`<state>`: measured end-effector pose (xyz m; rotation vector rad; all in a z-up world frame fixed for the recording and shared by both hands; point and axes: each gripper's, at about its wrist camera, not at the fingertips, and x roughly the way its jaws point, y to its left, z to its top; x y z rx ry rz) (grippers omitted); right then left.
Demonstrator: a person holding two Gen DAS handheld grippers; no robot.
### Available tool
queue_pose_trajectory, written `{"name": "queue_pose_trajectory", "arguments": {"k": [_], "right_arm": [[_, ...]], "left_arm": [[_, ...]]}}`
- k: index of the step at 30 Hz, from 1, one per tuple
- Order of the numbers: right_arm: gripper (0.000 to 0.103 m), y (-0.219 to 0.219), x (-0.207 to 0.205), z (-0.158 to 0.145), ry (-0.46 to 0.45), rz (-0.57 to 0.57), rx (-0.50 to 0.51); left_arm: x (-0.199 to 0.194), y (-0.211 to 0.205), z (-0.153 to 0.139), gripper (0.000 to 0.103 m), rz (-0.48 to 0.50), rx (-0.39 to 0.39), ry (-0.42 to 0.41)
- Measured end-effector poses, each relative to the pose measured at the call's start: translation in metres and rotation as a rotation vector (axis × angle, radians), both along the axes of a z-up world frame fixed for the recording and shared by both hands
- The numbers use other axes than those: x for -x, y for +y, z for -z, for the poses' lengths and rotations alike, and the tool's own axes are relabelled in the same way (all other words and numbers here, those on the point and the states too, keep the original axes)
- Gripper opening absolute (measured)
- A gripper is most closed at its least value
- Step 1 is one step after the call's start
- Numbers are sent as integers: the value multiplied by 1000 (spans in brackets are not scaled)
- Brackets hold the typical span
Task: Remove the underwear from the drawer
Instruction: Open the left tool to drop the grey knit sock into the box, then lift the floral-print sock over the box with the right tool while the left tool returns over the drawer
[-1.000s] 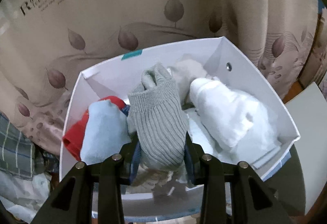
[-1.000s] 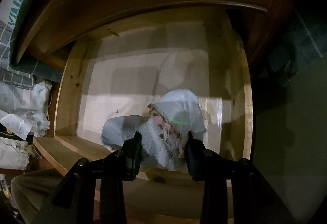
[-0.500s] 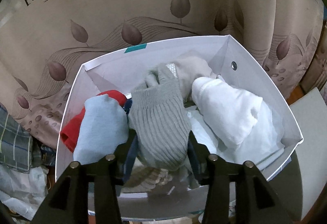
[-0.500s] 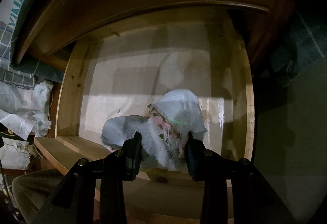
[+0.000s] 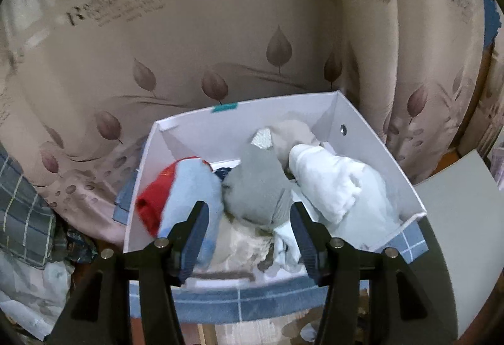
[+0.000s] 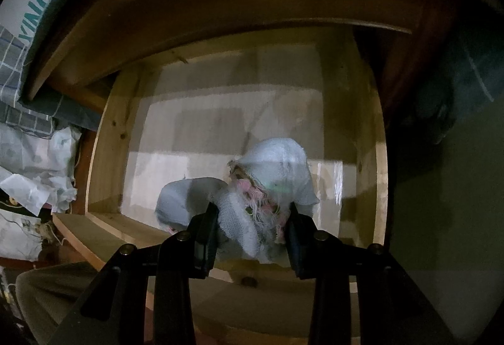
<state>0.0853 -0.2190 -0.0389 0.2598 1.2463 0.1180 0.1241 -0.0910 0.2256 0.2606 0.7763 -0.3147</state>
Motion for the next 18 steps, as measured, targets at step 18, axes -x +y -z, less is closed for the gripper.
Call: {"name": "queue_pose_trajectory", "arguments": {"k": [18], "right_arm": [[34,-1,36,-79,-199,-10,12]], "left_arm": [[92,119,130,55,-249,-19,66]]}}
